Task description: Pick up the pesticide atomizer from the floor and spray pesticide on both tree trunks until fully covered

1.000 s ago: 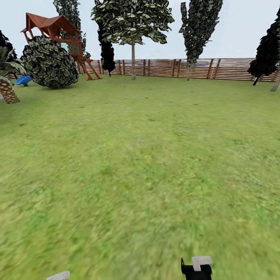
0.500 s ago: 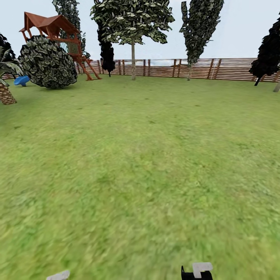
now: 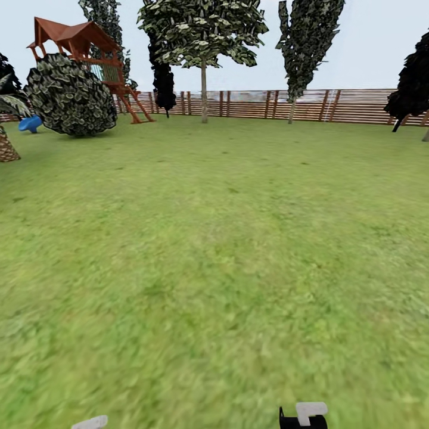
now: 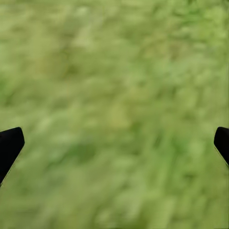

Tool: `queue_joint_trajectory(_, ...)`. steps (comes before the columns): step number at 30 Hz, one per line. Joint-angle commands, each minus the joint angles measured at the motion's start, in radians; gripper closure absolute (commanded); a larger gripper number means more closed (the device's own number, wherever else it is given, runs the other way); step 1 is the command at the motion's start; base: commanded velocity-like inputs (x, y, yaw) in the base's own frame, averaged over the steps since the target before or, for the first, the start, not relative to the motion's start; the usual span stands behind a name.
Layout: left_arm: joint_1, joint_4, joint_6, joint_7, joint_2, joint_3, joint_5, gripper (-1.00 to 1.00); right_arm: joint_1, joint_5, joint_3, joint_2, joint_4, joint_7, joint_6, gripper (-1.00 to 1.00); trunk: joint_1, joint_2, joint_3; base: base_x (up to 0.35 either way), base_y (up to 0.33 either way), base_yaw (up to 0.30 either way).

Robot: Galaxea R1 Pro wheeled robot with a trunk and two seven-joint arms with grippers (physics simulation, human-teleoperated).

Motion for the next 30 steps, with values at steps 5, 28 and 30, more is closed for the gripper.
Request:
queue_joint_trajectory(5,0.000,0.000,-0.003,-0.001,-0.002,-0.009,0.009,1.00,-0.001,0.010,-0.007,0.000,0.001,-0.004,-0.005,-1.00,0.000,0.000,-0.001,0.340,0.000,0.000)
queue_joint_trajectory(28,0.000,0.000,-0.004,-0.001,-0.002,-0.009,0.008,1.00,-0.001,0.018,-0.001,0.001,0.001,-0.004,-0.005,-1.00,0.000,0.000,-0.001,0.340,0.000,0.000)
queue_joint_trajectory(30,0.000,0.000,-0.003,-0.001,-0.002,-0.009,0.008,1.00,-0.001,0.017,-0.001,0.003,0.001,-0.004,-0.005,-1.00,0.000,0.000,-0.001,0.340,0.000,0.000)
